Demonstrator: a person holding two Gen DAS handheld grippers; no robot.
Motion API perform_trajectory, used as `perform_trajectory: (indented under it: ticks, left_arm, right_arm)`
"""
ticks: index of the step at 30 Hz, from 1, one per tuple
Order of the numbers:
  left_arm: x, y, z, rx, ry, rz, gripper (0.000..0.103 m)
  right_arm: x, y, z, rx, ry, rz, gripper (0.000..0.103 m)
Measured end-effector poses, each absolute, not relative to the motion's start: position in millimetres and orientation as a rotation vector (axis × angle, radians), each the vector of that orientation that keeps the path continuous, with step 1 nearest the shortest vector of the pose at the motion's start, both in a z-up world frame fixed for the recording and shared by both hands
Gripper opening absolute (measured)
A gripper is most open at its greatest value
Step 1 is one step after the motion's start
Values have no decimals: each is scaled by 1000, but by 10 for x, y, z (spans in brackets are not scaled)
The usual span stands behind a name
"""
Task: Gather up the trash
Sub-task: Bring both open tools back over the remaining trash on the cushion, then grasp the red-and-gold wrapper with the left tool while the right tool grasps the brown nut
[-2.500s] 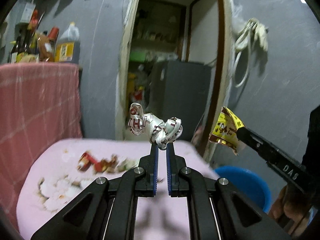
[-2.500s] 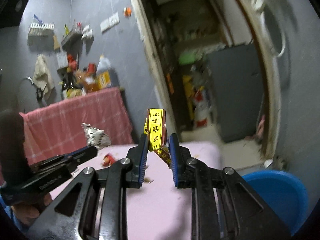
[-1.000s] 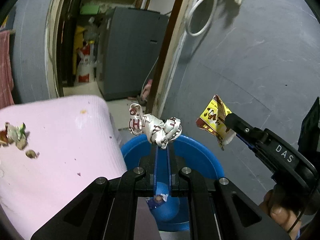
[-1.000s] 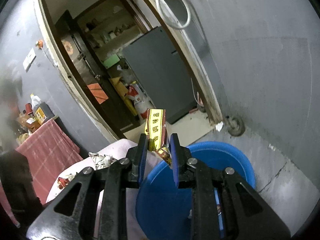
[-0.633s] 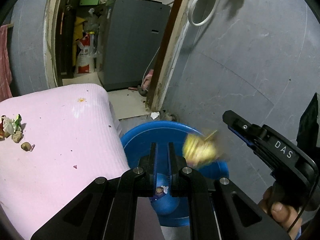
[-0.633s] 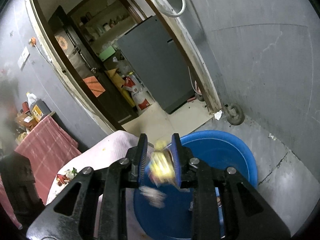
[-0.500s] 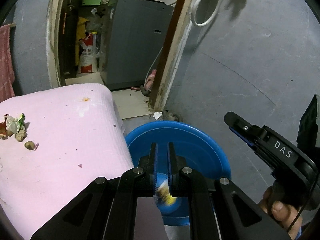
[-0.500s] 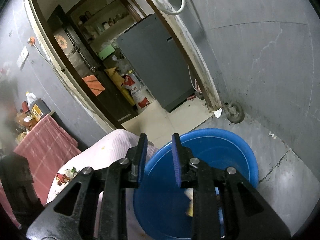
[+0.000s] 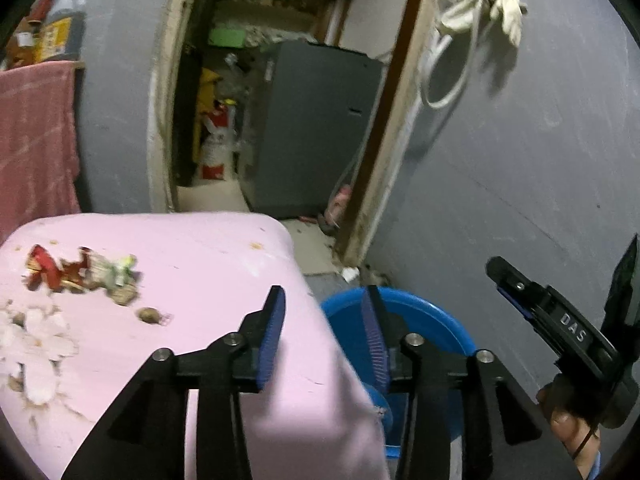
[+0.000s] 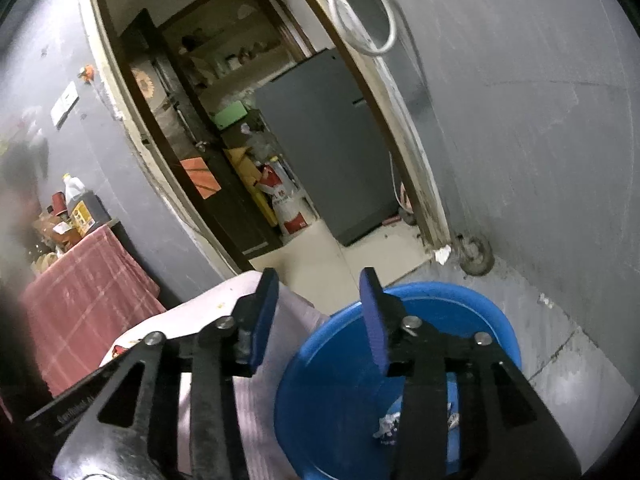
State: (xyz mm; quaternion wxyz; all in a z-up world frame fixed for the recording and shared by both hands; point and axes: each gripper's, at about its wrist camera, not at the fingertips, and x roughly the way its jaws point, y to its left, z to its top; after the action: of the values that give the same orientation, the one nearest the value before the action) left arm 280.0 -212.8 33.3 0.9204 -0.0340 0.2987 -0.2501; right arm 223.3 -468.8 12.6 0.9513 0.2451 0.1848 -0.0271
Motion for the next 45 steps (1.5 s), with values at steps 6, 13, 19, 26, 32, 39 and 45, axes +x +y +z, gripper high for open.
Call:
perform_trajectory:
  ticks: [6, 13, 19, 26, 32, 39, 45]
  left_arm:
    - [2760, -1791, 521, -98, 534, -425, 67]
    - [2650, -1336, 663, -118, 414, -299, 94]
    - [2539, -1016, 687, -112, 350, -220, 101]
    - [2390, -646, 680, -94, 293, -159, 101]
    - [2269, -372, 691, -63, 237, -115, 101]
    - [2251, -179, 606, -18, 237, -103, 101]
    - [2357, -65, 428, 24, 296, -93, 101]
  right_arm:
    - [2158, -4431, 279, 414, 291, -38, 73]
    - [2060, -4056, 430, 316, 187, 8, 96]
    - [1963, -3735, 536, 268, 101, 70, 103]
    - [1867, -3308, 646, 169, 16, 138, 103]
    - [1916, -2973, 632, 118, 18, 199, 103]
    - [2057, -2682, 578, 69, 49, 264, 103]
    - [2202, -2542, 505, 45, 91, 303, 103]
